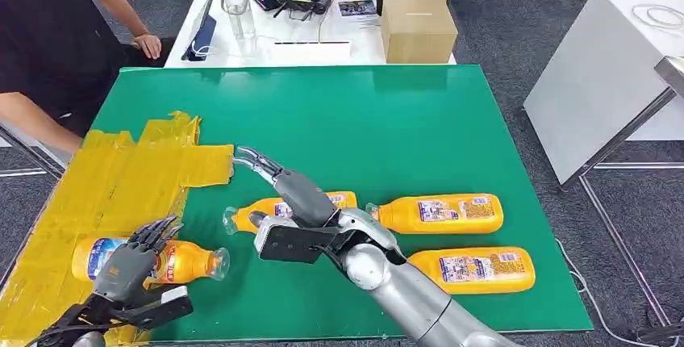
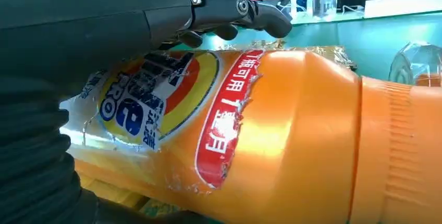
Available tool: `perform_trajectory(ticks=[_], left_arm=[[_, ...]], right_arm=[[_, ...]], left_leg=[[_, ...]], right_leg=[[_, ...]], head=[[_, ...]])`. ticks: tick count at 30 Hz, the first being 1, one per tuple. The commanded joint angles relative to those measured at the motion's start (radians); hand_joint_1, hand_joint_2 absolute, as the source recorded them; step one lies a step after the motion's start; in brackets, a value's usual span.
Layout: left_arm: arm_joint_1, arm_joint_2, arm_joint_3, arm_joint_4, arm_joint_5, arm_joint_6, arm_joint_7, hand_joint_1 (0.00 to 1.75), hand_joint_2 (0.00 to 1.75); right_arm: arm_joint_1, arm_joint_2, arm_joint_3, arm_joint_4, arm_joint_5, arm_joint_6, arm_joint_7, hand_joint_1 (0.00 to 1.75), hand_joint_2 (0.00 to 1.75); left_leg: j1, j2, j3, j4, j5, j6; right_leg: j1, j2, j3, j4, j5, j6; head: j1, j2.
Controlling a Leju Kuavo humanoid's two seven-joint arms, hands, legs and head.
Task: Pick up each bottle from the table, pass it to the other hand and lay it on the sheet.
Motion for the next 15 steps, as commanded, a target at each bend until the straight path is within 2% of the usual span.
perform_trajectory(ticks=[1,4,8,15], left_arm=[[0.029,0.002,-0.013,0.122,0.000,-0.020,-0.002,0.00,1.75],[0.033,-0.023,0.020,0.096,0.016,0.016,-0.037,0.00,1.75],[0.057,-0.132,0.153,-0.083,0.100,0.072,-0.136,0.00,1.75],[0.063,-0.137,0.161,-0.110,0.093,0.051,-0.129,0.00,1.75]], right_arm=[[-0.051,-0.013,0.029,0.070,-0.006,0.006,-0.005,0.00,0.00],[-0.049,-0.014,0.028,0.071,-0.006,0.005,-0.006,0.00,0.00],[-0.026,-0.020,0.020,0.059,0.003,-0.004,-0.011,0.00,0.00],[-0.024,-0.021,0.019,0.056,0.004,-0.005,-0.011,0.00,0.00]], left_leg=[[-0.001,0.004,0.001,-0.001,0.000,0.000],[-0.001,0.005,0.000,-0.002,0.000,0.000],[0.000,0.005,-0.001,-0.001,0.000,0.001],[0.000,0.001,-0.006,0.000,0.000,0.001]], right_leg=[[-0.001,0.004,-0.001,-0.001,0.001,0.000],[-0.001,0.006,-0.002,-0.001,0.001,0.000],[0.000,0.005,-0.003,-0.001,0.001,0.000],[0.000,0.002,-0.008,-0.001,0.000,0.001]], head=[[0.000,0.000],[0.000,0.000],[0.000,0.000],[0.000,0.000]])
